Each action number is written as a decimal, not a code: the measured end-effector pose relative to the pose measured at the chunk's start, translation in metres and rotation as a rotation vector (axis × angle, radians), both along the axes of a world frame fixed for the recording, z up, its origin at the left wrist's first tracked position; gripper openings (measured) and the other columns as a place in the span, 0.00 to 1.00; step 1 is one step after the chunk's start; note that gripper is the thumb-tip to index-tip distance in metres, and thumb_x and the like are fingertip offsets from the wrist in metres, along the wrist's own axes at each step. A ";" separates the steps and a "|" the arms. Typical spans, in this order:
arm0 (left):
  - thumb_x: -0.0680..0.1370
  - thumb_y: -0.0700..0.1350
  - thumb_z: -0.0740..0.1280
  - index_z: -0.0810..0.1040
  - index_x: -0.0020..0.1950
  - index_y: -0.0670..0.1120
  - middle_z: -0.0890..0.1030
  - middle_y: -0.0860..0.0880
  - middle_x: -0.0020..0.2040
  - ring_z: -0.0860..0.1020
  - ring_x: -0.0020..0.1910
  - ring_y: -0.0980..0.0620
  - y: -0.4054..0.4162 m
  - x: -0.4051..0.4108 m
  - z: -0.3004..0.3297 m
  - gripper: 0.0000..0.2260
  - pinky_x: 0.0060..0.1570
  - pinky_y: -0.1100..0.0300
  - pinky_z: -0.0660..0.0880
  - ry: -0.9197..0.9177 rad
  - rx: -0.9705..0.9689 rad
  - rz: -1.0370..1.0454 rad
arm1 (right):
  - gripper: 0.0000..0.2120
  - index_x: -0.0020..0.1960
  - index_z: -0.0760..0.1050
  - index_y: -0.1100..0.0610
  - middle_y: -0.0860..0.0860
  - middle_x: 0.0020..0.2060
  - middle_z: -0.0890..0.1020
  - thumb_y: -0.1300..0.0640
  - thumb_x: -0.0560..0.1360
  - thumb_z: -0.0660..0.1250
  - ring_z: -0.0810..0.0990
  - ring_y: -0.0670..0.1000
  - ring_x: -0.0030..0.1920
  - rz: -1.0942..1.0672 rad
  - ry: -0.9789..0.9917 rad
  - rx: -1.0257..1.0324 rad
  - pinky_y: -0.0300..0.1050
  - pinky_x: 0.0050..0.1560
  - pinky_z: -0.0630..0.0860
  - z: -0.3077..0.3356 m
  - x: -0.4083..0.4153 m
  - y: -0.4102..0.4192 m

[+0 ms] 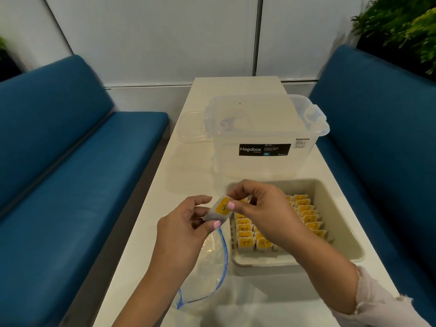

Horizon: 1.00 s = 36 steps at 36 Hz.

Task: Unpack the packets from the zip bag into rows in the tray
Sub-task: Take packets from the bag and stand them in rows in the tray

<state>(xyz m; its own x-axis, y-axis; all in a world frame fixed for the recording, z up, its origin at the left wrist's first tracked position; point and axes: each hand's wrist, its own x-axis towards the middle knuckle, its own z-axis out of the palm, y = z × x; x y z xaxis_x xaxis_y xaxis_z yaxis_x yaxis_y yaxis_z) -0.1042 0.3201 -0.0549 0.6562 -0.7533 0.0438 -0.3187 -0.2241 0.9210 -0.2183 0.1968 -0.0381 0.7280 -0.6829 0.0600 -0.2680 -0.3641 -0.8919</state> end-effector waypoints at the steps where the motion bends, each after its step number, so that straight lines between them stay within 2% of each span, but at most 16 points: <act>1: 0.68 0.42 0.76 0.77 0.50 0.59 0.83 0.56 0.39 0.81 0.41 0.62 -0.001 -0.001 0.000 0.17 0.43 0.73 0.75 -0.010 -0.004 -0.002 | 0.04 0.41 0.79 0.48 0.42 0.36 0.79 0.57 0.73 0.71 0.73 0.32 0.33 -0.011 0.011 -0.041 0.28 0.33 0.66 0.001 -0.001 0.000; 5: 0.69 0.42 0.75 0.80 0.46 0.58 0.83 0.60 0.40 0.82 0.43 0.59 -0.005 -0.004 0.000 0.12 0.46 0.68 0.77 -0.020 -0.025 -0.007 | 0.11 0.36 0.75 0.43 0.41 0.33 0.78 0.57 0.72 0.72 0.73 0.32 0.34 -0.035 0.035 -0.135 0.27 0.33 0.67 0.003 -0.005 -0.004; 10: 0.70 0.41 0.74 0.79 0.41 0.59 0.83 0.62 0.38 0.81 0.40 0.62 -0.010 -0.011 0.000 0.12 0.41 0.73 0.74 -0.034 -0.042 -0.048 | 0.08 0.39 0.78 0.45 0.41 0.34 0.79 0.58 0.71 0.73 0.74 0.33 0.34 -0.010 0.057 -0.114 0.28 0.34 0.69 0.004 -0.015 -0.012; 14: 0.69 0.39 0.74 0.80 0.39 0.58 0.83 0.61 0.37 0.81 0.38 0.63 -0.016 -0.021 -0.004 0.12 0.39 0.75 0.72 -0.022 -0.046 -0.082 | 0.04 0.41 0.81 0.50 0.40 0.32 0.78 0.58 0.71 0.73 0.73 0.33 0.34 -0.010 0.126 -0.143 0.33 0.38 0.69 0.006 -0.029 -0.018; 16: 0.69 0.38 0.74 0.80 0.40 0.57 0.83 0.60 0.38 0.80 0.38 0.63 -0.020 -0.027 -0.007 0.12 0.39 0.75 0.73 -0.014 -0.034 -0.104 | 0.05 0.41 0.81 0.50 0.40 0.32 0.78 0.59 0.71 0.73 0.74 0.33 0.34 0.001 0.162 -0.170 0.32 0.37 0.68 0.008 -0.037 -0.024; 19: 0.68 0.37 0.75 0.81 0.46 0.54 0.84 0.57 0.42 0.80 0.43 0.64 -0.026 -0.034 -0.012 0.14 0.41 0.73 0.75 0.010 0.015 -0.152 | 0.11 0.36 0.78 0.44 0.39 0.33 0.79 0.59 0.70 0.74 0.74 0.34 0.35 0.000 0.234 -0.200 0.31 0.38 0.68 0.015 -0.052 -0.035; 21: 0.67 0.38 0.76 0.79 0.47 0.58 0.82 0.60 0.45 0.78 0.47 0.67 -0.028 -0.036 -0.017 0.17 0.43 0.75 0.74 -0.041 0.064 -0.181 | 0.12 0.35 0.77 0.43 0.38 0.32 0.79 0.58 0.70 0.74 0.73 0.31 0.34 -0.017 0.289 -0.210 0.27 0.35 0.66 0.021 -0.063 -0.043; 24: 0.66 0.40 0.76 0.75 0.44 0.64 0.78 0.65 0.46 0.75 0.46 0.69 -0.030 -0.040 -0.021 0.20 0.42 0.79 0.68 -0.165 0.159 -0.229 | 0.10 0.36 0.77 0.44 0.38 0.30 0.77 0.57 0.71 0.73 0.73 0.31 0.34 -0.056 0.373 -0.259 0.27 0.33 0.67 0.028 -0.084 -0.055; 26: 0.66 0.41 0.77 0.73 0.44 0.64 0.77 0.64 0.48 0.74 0.48 0.64 -0.031 -0.042 -0.023 0.20 0.45 0.77 0.66 -0.264 0.208 -0.269 | 0.10 0.37 0.77 0.44 0.39 0.32 0.78 0.56 0.71 0.73 0.76 0.37 0.35 -0.079 0.449 -0.286 0.31 0.36 0.68 0.029 -0.096 -0.063; 30: 0.64 0.44 0.78 0.71 0.46 0.64 0.76 0.62 0.50 0.73 0.53 0.56 -0.029 -0.043 -0.031 0.22 0.54 0.62 0.69 -0.412 0.302 -0.316 | 0.05 0.41 0.79 0.45 0.43 0.39 0.82 0.55 0.73 0.71 0.79 0.46 0.43 -0.110 0.636 -0.336 0.45 0.45 0.76 0.023 -0.115 -0.073; 32: 0.63 0.45 0.79 0.71 0.46 0.64 0.77 0.62 0.52 0.72 0.54 0.56 -0.027 -0.042 -0.036 0.23 0.57 0.59 0.69 -0.436 0.327 -0.314 | 0.03 0.46 0.80 0.46 0.44 0.42 0.82 0.54 0.74 0.70 0.79 0.48 0.46 -0.106 0.746 -0.379 0.46 0.47 0.76 0.017 -0.121 -0.076; 36: 0.63 0.48 0.79 0.72 0.47 0.64 0.77 0.63 0.56 0.71 0.56 0.58 -0.026 -0.040 -0.042 0.21 0.60 0.57 0.68 -0.457 0.351 -0.300 | 0.05 0.49 0.80 0.45 0.45 0.45 0.81 0.53 0.74 0.68 0.78 0.49 0.48 -0.088 0.903 -0.432 0.40 0.40 0.71 -0.004 -0.129 -0.083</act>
<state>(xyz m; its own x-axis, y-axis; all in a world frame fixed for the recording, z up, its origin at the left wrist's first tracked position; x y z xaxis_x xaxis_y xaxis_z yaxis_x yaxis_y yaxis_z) -0.1441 0.2941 -0.0966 0.3885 -0.9213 -0.0133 -0.7566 -0.3272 0.5661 -0.3472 0.1139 -0.0424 0.5717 -0.7863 -0.2342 -0.8202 -0.5553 -0.1376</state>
